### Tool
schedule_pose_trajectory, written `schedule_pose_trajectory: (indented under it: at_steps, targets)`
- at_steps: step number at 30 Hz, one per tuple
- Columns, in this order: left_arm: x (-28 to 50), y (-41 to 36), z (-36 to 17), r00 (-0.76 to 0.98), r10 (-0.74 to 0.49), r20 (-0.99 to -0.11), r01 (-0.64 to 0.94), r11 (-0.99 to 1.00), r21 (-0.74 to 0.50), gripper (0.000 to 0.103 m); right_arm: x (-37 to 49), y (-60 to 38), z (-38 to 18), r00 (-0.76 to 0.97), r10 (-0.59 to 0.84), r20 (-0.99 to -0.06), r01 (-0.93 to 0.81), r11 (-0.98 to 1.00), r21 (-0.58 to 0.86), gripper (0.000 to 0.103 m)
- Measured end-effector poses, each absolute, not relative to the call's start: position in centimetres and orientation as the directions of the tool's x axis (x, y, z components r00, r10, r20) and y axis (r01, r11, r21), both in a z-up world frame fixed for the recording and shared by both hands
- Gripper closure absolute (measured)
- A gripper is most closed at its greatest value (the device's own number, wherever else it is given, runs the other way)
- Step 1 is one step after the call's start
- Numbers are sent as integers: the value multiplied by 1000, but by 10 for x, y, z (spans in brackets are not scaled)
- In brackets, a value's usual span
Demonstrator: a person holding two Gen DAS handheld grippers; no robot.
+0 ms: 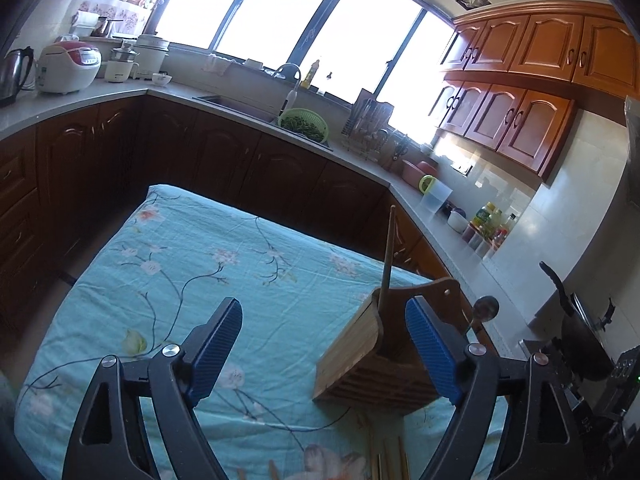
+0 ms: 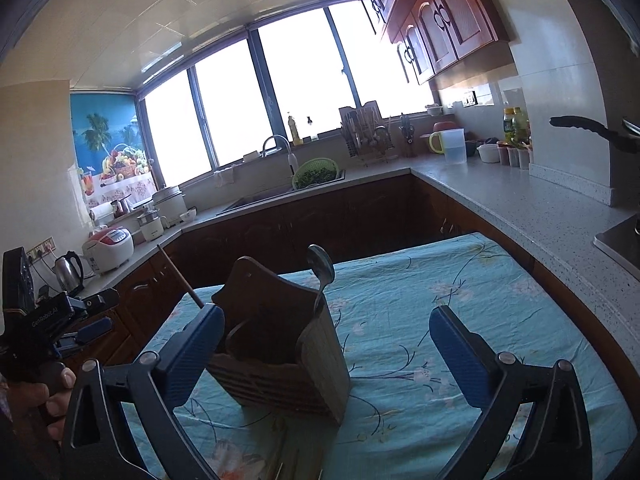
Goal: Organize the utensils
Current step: 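Open the left tool dropping the chopstick in while the right tool releases the spoon, then move both tools back down to the remaining utensils on the cloth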
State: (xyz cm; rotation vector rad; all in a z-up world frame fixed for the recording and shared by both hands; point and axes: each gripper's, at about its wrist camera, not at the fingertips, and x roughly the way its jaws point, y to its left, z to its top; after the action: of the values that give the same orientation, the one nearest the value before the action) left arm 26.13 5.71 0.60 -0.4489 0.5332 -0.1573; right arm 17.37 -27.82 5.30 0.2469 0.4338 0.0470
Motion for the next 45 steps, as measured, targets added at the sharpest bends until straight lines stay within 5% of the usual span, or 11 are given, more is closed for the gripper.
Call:
schedule_pose_trajectory:
  at_steps: [21,37,43,45]
  targets:
    - [118,59,-3,769,-256,-586,-16,908,-418,19,73,-262,12,831,145,-537,20,957,290,0]
    - [114,46,-8,715,-242,-656,-23,929,-369,20,65,-251,-14,780,150,-607,25,962,270,1]
    - [133,36,-13,686,-239,-687,-10,942,-336,27,74,-250,-18,764,147,-629,32,964,264,17]
    - [139,33,-15,671,-248,-699,1,943,-333,38,78,-249,-19,756,145,-638,34,965,260,25]
